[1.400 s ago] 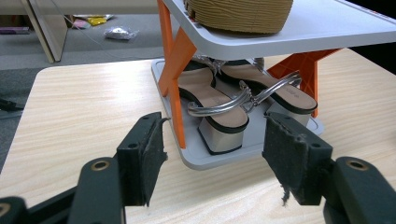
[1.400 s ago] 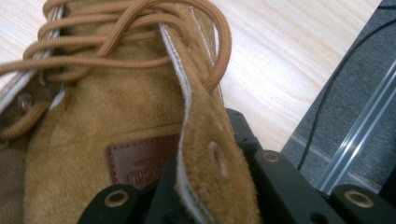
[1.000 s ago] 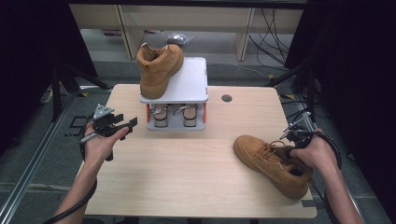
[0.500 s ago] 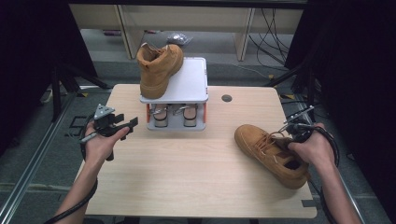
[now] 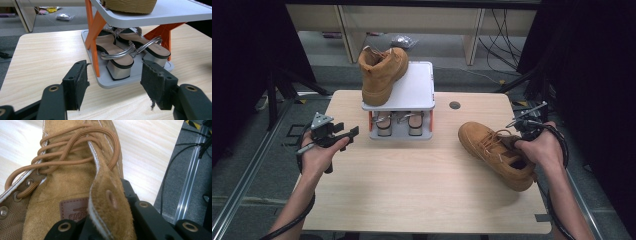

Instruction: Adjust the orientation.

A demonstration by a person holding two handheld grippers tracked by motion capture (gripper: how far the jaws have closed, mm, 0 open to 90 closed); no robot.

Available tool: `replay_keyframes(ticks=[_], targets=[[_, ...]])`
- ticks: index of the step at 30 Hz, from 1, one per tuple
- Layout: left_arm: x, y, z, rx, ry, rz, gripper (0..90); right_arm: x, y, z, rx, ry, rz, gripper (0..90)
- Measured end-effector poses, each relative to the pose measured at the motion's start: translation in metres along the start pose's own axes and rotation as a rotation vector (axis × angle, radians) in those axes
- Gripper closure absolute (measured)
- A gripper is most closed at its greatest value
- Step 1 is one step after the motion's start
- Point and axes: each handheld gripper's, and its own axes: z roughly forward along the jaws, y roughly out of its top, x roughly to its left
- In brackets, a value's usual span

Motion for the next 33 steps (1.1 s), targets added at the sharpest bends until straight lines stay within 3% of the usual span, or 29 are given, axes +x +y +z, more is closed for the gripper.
replay_keyframes(ticks=[4,8,9,11,12,15,16,17,20,21,27,28,31,32,33], targets=[[0.003,0.0,-0.001,0.001,0.005,-0.001,37.6,0.001,0.007,-0.002,-0.011,0.0,0.002,86.3],[0.005,0.0,-0.001,0.0,0.01,-0.008,37.6,0.003,0.013,-0.004,-0.022,-0.002,0.038,86.4],[0.005,0.0,-0.001,0.001,0.01,-0.007,37.6,0.003,0.014,-0.003,-0.031,-0.007,0.024,86.3],[0.005,0.0,0.0,0.001,0.01,-0.007,37.6,0.005,0.017,-0.005,-0.019,-0.009,0.059,86.4],[0.004,0.0,0.0,0.0,0.009,-0.007,37.6,0.002,0.019,-0.004,-0.034,-0.011,0.033,86.4],[0.003,0.0,0.001,0.001,0.007,-0.005,37.6,0.002,0.022,-0.003,-0.04,-0.02,0.037,86.4],[0.003,0.0,0.001,0.0,0.006,-0.005,37.6,0.005,0.023,-0.005,-0.034,-0.014,0.08,86.4],[0.003,-0.001,0.001,0.0,0.006,-0.005,37.6,0.004,0.024,-0.004,-0.041,-0.015,0.054,86.4],[0.003,-0.001,0.0,0.011,0.01,-0.004,37.6,0.004,0.026,-0.004,-0.05,-0.018,0.078,86.4],[0.003,-0.001,0.001,0.003,0.006,-0.006,37.6,0.002,0.028,-0.002,-0.065,-0.027,0.055,86.4],[0.003,-0.001,0.0,-0.002,0.005,-0.006,37.6,0.003,0.035,-0.003,-0.095,-0.031,0.082,86.3],[0.003,-0.001,-0.001,-0.003,0.005,-0.006,37.6,0.002,0.036,-0.003,-0.108,-0.037,0.067,86.4],[0.004,-0.001,-0.001,-0.002,0.007,-0.004,37.6,0.003,0.041,-0.005,-0.113,-0.037,0.084,86.4],[0.004,-0.001,-0.001,-0.002,0.008,-0.005,37.6,0.005,0.043,-0.006,-0.112,-0.036,0.115,86.4],[0.005,-0.001,-0.001,-0.004,0.004,-0.007,37.6,0.004,0.044,-0.007,-0.126,-0.051,0.092,86.4]])
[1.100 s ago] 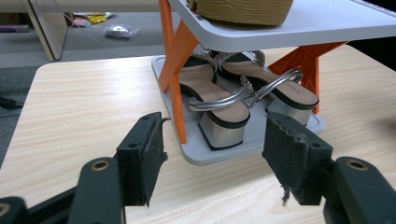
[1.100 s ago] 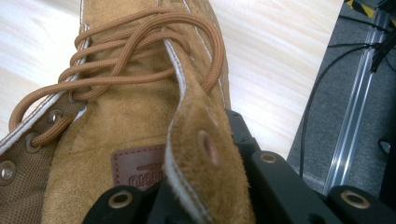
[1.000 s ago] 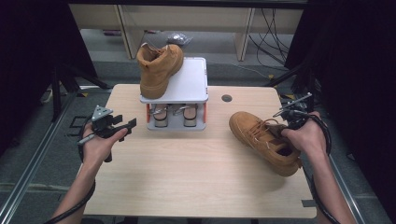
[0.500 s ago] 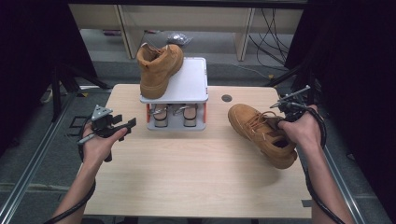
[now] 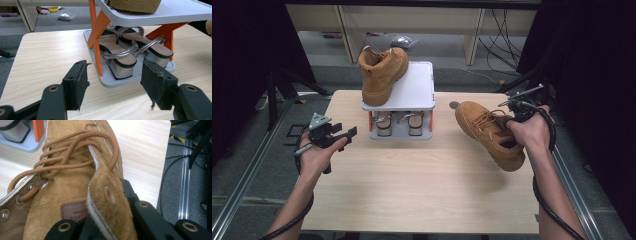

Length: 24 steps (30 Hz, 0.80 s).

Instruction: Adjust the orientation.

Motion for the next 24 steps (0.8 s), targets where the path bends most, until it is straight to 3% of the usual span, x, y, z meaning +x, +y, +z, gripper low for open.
replay_keyframes(ticks=[1,3,7,8,15,22,23,24], targets=[[0.0,0.0,0.0,0.0,0.002,-0.001,37.6,0.001,0.002,0.0,0.001,0.012,0.016,86.4],[0.0,-0.001,0.0,0.002,0.005,0.0,37.6,0.0,0.006,-0.001,-0.009,0.009,-0.007,86.4],[0.001,-0.001,-0.001,0.003,0.005,-0.001,37.6,0.006,0.015,-0.004,-0.014,0.009,0.024,86.4],[0.001,-0.001,-0.001,0.002,0.007,-0.001,37.6,0.005,0.016,-0.005,-0.019,0.009,0.002,86.4],[0.002,-0.001,-0.002,0.001,0.007,-0.003,37.6,0.011,0.028,-0.007,-0.043,0.009,0.027,86.4],[0.003,-0.003,-0.002,0.0,0.009,-0.007,37.6,0.013,0.039,-0.007,-0.071,0.002,0.013,86.4],[0.003,-0.003,-0.002,0.0,0.009,-0.007,37.6,0.016,0.04,-0.008,-0.062,0.002,0.056,86.4],[0.004,-0.002,-0.002,0.003,0.013,-0.005,37.6,0.014,0.041,-0.008,-0.074,-0.002,0.025,86.4]])
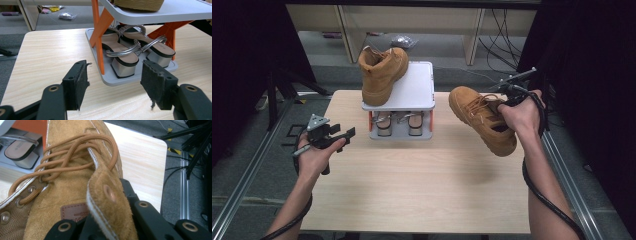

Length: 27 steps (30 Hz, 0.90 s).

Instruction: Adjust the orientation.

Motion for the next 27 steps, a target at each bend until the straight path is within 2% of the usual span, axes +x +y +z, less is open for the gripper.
replay_keyframes(ticks=[12,13,14,15,19,27], targets=[[0.002,-0.001,-0.001,-0.002,0.002,-0.002,37.5,0.006,0.015,-0.001,-0.015,-0.02,0.009,86.4],[0.002,-0.001,-0.001,-0.003,0.002,-0.003,37.4,0.005,0.017,0.0,-0.022,-0.012,-0.01,86.4],[0.002,-0.001,-0.001,-0.004,0.003,-0.004,37.5,0.007,0.018,-0.001,-0.012,-0.016,0.01,86.4],[0.002,-0.002,-0.001,-0.004,0.003,-0.004,37.4,0.007,0.02,-0.001,-0.012,-0.019,0.009,86.4],[0.003,-0.003,-0.001,-0.002,0.004,-0.004,37.4,0.009,0.026,-0.001,-0.029,-0.024,-0.011,86.4],[0.004,-0.004,-0.002,0.0,0.011,-0.005,37.4,0.014,0.037,-0.004,-0.053,-0.027,-0.007,86.5]])
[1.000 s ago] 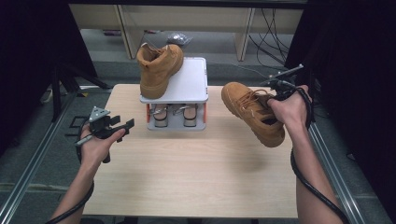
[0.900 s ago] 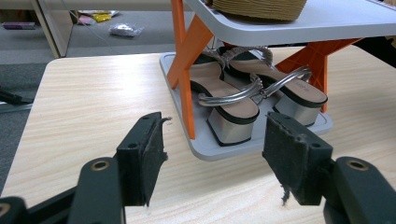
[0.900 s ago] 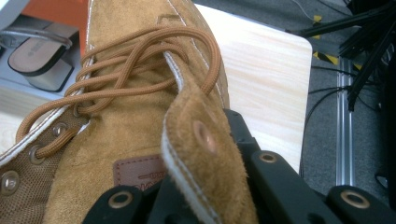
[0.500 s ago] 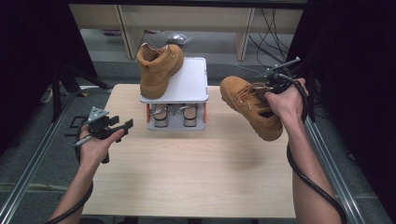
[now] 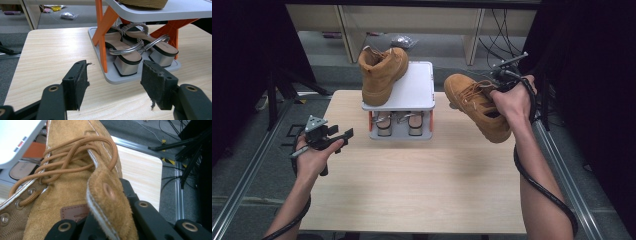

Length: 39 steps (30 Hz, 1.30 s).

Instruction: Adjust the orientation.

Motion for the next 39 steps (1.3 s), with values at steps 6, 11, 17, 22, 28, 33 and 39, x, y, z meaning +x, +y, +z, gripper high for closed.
replay_keyframes(ticks=[6,11,17,22,28,33,39], targets=[[0.0,0.0,0.0,0.005,0.0,0.001,37.4,0.005,0.009,-0.004,-0.014,-0.008,-0.012,86.5],[0.0,0.0,0.0,0.004,-0.001,0.001,37.4,0.011,0.017,-0.006,-0.024,0.003,-0.009,86.5],[0.0,-0.002,0.0,-0.001,-0.004,-0.004,37.4,0.019,0.028,-0.007,-0.045,0.001,-0.013,86.5],[0.002,-0.002,-0.001,-0.005,-0.001,-0.004,37.4,0.026,0.036,-0.007,-0.047,0.001,-0.004,86.4],[0.003,-0.001,-0.002,0.003,0.004,-0.002,37.4,0.036,0.047,-0.007,-0.047,0.002,-0.016,86.4],[0.003,-0.001,-0.002,-0.002,0.004,-0.006,37.4,0.047,0.058,-0.007,-0.051,0.009,-0.019,86.4],[0.005,0.0,-0.003,-0.008,0.001,-0.007,37.4,0.058,0.069,-0.007,-0.048,0.013,-0.029,86.4]])
